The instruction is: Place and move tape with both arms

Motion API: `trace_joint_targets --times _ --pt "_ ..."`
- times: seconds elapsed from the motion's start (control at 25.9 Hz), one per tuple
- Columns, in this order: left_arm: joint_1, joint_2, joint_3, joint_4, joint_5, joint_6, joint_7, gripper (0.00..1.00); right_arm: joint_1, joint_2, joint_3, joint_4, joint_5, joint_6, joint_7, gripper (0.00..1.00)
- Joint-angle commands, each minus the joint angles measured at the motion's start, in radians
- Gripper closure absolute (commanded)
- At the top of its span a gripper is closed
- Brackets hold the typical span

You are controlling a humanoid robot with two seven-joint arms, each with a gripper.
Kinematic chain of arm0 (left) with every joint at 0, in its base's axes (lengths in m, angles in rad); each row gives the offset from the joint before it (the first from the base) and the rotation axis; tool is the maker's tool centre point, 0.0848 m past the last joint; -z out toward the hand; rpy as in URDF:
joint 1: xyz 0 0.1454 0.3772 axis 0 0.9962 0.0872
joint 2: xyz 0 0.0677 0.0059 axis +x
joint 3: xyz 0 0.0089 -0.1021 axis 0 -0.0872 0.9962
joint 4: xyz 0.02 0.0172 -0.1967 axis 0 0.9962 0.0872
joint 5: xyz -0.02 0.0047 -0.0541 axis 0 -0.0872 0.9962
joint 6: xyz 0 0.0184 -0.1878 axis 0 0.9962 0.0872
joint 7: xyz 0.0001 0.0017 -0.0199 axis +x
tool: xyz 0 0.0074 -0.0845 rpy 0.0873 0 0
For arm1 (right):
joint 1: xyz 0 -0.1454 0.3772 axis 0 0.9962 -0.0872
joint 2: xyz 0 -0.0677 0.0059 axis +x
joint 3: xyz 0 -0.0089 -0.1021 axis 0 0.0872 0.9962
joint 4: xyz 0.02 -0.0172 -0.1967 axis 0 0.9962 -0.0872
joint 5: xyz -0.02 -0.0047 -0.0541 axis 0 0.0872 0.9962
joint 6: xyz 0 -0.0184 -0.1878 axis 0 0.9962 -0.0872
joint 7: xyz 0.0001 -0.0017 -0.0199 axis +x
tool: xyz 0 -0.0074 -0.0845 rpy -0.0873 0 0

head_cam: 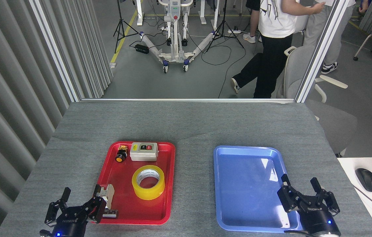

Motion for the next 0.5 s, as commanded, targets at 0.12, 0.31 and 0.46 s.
trace_joint_targets --times 0.12,0.31,0.46 --pt "-0.002 0.0 0.0 0.003 0.0 0.0 0.0 0.0 0.04 -0.009 -0.002 0.005 0.26 -0.041 -0.046 0.0" --pt "-0.002 -0.001 -0.001 -0.002 0.0 0.0 0.0 0.0 0.049 -0.009 -0.005 0.008 0.275 -0.037 -0.063 0.0" --pt "-0.002 -0.001 -0.001 -0.006 0.003 0.001 0.0 0.0 0.049 -0.006 -0.007 0.008 0.274 -0.033 -0.061 0.0"
